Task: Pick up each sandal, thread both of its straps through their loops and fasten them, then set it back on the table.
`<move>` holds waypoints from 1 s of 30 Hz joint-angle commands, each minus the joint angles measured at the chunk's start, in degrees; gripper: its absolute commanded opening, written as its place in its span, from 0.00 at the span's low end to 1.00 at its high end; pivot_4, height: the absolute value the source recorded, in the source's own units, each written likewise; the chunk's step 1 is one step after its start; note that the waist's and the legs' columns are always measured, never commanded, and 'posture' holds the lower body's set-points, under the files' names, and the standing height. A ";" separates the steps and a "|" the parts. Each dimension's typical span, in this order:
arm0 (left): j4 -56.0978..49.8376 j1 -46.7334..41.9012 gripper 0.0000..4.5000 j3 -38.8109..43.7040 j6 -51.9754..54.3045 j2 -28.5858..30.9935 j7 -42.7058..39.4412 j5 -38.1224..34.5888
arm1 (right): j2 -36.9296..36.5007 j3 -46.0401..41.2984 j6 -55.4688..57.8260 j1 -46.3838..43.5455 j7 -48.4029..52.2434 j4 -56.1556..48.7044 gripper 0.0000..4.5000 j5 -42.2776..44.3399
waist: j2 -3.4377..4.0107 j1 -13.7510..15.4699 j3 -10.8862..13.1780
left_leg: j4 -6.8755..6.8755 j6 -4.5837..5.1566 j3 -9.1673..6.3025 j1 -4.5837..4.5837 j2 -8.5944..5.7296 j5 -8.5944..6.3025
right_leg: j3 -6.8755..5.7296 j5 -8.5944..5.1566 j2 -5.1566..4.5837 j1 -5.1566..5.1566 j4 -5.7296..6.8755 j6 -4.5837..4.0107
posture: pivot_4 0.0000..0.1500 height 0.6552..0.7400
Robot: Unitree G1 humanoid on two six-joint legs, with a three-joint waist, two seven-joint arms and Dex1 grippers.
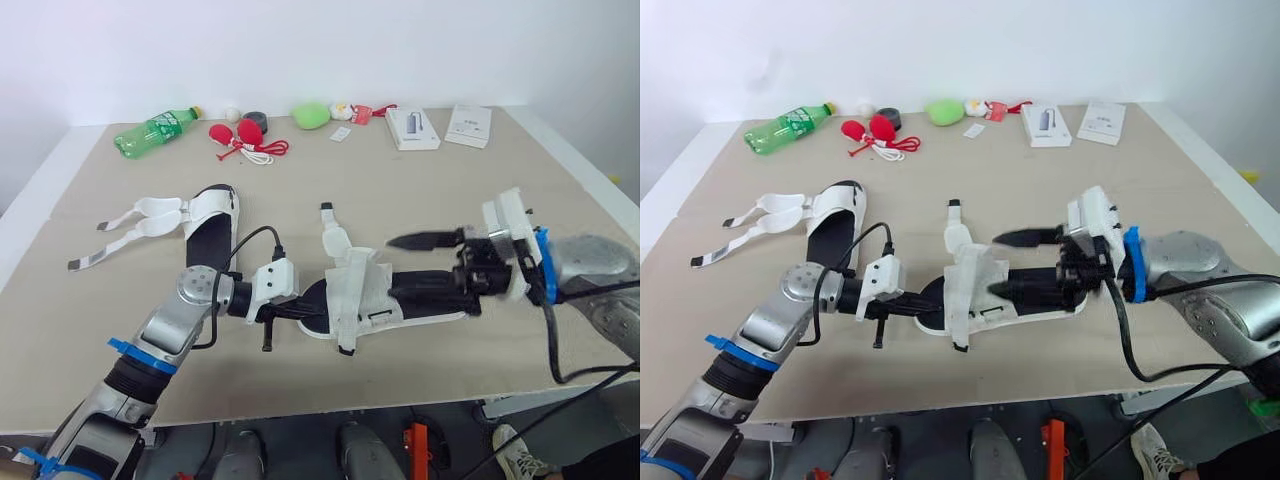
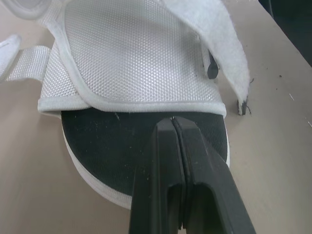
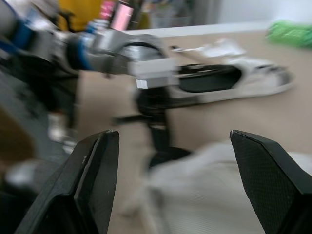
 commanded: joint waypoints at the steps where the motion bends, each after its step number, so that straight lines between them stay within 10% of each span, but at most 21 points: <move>1: -0.06 -0.73 0.00 0.61 -0.12 0.50 -0.33 -0.05 | 2.51 -0.61 8.13 5.92 -2.94 -5.23 0.87 -1.27 | -0.03 0.06 -0.02 | 0.02 0.00 0.00 -0.02 0.00 0.00 | 0.00 0.00 0.01 -0.01 0.00 0.00 | 1.00 1.00; 19: 0.17 -1.14 0.00 0.38 0.30 -0.09 -0.19 -0.08 | 21.38 -6.72 28.28 7.75 -11.27 -4.50 0.87 -13.86 | -0.16 -0.05 0.01 | 0.27 -0.01 0.36 -0.15 0.02 0.00 | 0.45 0.17 0.14 -0.18 -0.01 0.28 | 1.00 1.00; 27: 0.27 -1.09 0.00 0.57 0.24 -0.41 0.15 -0.08 | 25.22 -5.94 34.11 7.68 -11.17 -3.26 0.03 -18.46 | -0.19 -0.01 0.00 | 0.26 0.00 0.36 -0.20 0.01 -0.01 | 0.48 0.17 0.15 -0.21 -0.03 0.29 | 1.00 1.00; 30: 0.04 -0.83 0.00 0.60 0.26 -0.37 0.31 -0.07 | 26.11 -6.57 35.99 7.72 -10.68 -3.15 0.01 -18.72 | -0.19 -0.02 -0.01 | 0.26 0.01 0.35 -0.19 0.02 -0.01 | 0.48 0.17 0.15 -0.19 -0.03 0.29 | 1.00 1.00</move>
